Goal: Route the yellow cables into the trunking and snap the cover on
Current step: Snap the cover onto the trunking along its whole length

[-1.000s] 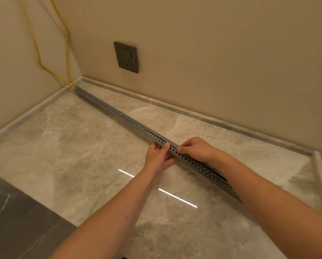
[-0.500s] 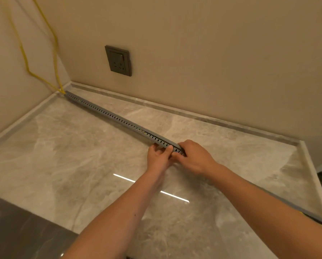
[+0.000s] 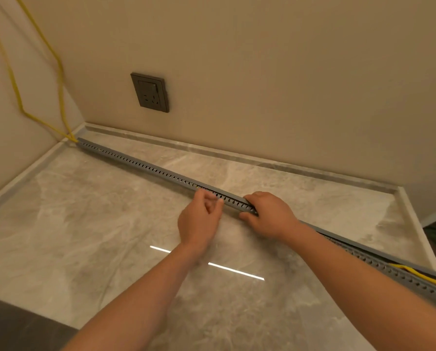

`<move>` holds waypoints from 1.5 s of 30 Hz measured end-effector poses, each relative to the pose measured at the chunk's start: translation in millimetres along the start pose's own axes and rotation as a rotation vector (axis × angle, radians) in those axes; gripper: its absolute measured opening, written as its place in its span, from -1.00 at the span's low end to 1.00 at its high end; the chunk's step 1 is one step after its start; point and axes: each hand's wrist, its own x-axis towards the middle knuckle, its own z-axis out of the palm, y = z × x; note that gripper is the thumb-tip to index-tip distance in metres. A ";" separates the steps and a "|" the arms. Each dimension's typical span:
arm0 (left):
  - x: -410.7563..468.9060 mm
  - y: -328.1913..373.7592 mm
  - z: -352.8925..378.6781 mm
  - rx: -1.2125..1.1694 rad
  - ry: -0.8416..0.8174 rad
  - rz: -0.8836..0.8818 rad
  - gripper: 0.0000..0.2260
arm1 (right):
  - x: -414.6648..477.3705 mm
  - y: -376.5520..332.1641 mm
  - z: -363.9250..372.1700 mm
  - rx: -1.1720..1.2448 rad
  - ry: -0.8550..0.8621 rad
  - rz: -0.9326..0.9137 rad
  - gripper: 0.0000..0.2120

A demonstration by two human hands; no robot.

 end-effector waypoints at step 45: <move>45.3 2.2 38.9 0.331 -0.372 0.780 -0.63 | -15.0 25.6 1.7 -0.051 0.036 0.079 -0.77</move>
